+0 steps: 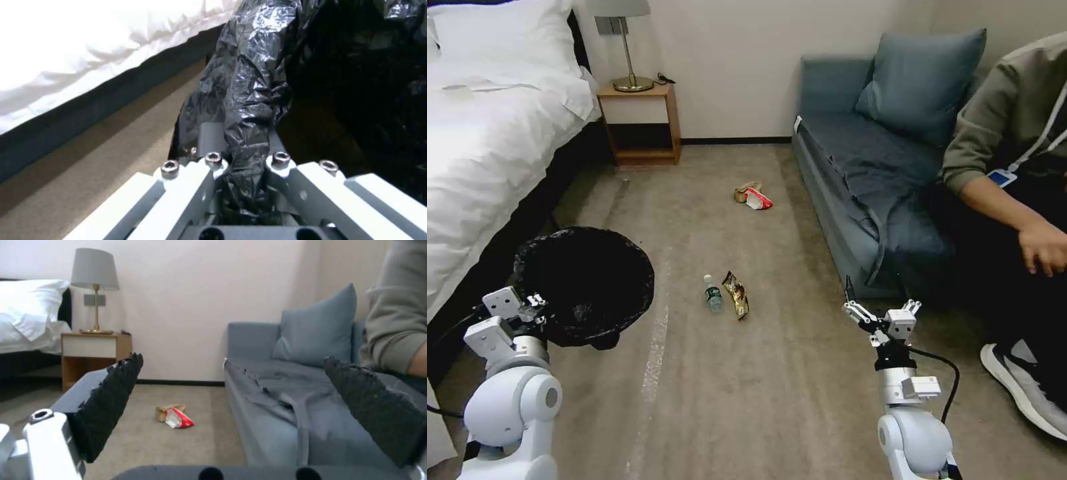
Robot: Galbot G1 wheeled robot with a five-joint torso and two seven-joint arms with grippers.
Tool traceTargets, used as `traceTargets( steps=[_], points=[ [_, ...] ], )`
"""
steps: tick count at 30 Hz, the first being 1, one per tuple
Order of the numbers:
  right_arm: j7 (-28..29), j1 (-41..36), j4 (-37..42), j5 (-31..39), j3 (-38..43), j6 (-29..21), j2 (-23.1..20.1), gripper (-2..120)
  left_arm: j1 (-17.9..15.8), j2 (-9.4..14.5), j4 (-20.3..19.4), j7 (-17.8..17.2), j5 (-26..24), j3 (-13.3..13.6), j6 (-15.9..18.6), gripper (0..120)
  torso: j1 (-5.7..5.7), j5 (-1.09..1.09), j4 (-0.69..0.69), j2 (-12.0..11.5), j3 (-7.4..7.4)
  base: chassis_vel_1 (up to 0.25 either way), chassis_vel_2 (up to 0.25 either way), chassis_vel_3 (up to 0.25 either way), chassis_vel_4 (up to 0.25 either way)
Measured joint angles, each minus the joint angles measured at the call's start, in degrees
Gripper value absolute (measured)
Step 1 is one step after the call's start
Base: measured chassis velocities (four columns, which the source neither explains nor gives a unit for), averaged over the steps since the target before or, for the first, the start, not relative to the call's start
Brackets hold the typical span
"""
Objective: Pick up the trash bin, then pick up the garbage on the floor and place it into the trash bin.
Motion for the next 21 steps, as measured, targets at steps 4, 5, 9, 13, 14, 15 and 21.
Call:
traceTargets(
  steps=[4, 5, 9, 13, 14, 15, 21],
  points=[
    [-0.1, 0.2, -0.4, 0.0, 0.1, -0.3, 0.0, 100, 0.0, 0.0, 0.2, 0.0, 0.2, -0.1, -0.3, 3, 0.0, 0.0, 0.0, 0.0, 0.0, 0.0, 0.0, 0.0, 0.0],
    [-0.2, 0.2, -0.4, 0.0, 0.1, -0.5, 0.1, 100, 0.0, 0.0, 0.4, -0.1, 0.3, -0.2, -0.6, 3, 0.0, 0.0, 0.0, 0.0, 0.0, 0.0, 0.0, 0.0, 0.0],
    [-0.8, 0.3, -0.6, -0.3, 0.2, -0.7, 0.2, 100, 0.0, -0.2, 0.5, -0.2, 0.3, -0.2, -0.8, 3, 0.0, 0.0, 0.0, 0.0, 0.0, 0.0, 0.0, 0.0, 0.0],
    [-1.4, 0.3, -0.7, -0.5, 0.2, -0.7, 0.2, 100, 0.0, -0.4, 0.4, -0.6, 0.3, -0.1, -0.8, 3, 0.0, 0.0, 0.0, 0.0, 0.0, 0.0, 0.0, 0.0, 0.0],
    [-1.4, 0.3, -0.7, -0.5, 0.2, -0.7, 0.2, 100, 0.0, -0.4, 0.4, -0.6, 0.3, -0.1, -0.8, 3, 0.0, 0.0, 0.0, 0.0, 0.0, 0.0, 0.0, 0.0, 0.0],
    [-2.1, 0.1, -0.7, -0.4, 0.2, -0.7, 0.2, 100, 0.0, -0.5, 0.2, -0.9, 0.1, 0.0, -0.8, 3, 0.0, 0.0, 0.0, 0.0, 0.0, 0.0, 0.0, 0.0, 0.0],
    [-3.2, -0.4, -0.7, -0.2, 0.2, -0.5, 0.3, 100, 0.4, -0.6, -0.2, -1.1, 0.1, 0.1, -0.8, 3, 0.0, 0.0, 0.0, 0.0, 0.0, 0.0, 0.0, 0.0, 0.0]
  ],
)
